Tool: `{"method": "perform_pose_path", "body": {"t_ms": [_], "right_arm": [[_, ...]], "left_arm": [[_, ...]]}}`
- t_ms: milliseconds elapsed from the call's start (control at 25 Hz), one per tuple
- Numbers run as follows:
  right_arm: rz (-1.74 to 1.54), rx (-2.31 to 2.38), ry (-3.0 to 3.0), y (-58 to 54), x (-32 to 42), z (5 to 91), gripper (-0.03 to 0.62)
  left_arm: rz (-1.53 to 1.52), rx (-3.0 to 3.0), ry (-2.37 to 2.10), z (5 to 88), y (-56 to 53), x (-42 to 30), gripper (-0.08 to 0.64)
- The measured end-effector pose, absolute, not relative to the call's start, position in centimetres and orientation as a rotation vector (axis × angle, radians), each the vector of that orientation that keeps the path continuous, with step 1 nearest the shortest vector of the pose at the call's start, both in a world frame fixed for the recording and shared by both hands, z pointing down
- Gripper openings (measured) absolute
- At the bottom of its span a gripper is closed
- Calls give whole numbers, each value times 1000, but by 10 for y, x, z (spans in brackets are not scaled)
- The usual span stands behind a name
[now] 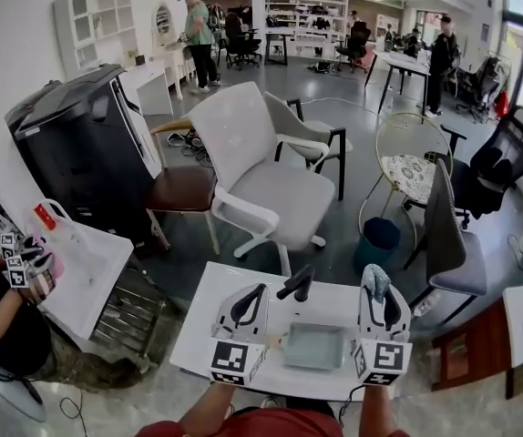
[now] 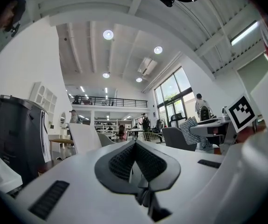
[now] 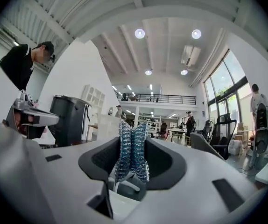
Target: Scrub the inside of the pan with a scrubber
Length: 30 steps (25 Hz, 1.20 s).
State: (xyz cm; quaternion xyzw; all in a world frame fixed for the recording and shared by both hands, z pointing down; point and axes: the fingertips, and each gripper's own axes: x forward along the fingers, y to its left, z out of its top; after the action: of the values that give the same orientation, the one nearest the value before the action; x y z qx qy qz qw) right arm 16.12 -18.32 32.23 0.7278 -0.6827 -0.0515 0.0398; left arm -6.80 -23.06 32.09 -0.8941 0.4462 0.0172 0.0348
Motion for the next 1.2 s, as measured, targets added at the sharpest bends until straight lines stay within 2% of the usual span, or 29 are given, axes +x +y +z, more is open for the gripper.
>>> {"method": "perform_pose_path", "body": {"t_ms": [400,1200], "right_arm": [[-221,2261,-2149,-182,151,312,178],[-221,2176,-2167,-189,137,323,175]], "left_arm": [[165,-2678,1386,300,-228,-75,12],[145,-2725,1370,313,-230,-69,12]]}}
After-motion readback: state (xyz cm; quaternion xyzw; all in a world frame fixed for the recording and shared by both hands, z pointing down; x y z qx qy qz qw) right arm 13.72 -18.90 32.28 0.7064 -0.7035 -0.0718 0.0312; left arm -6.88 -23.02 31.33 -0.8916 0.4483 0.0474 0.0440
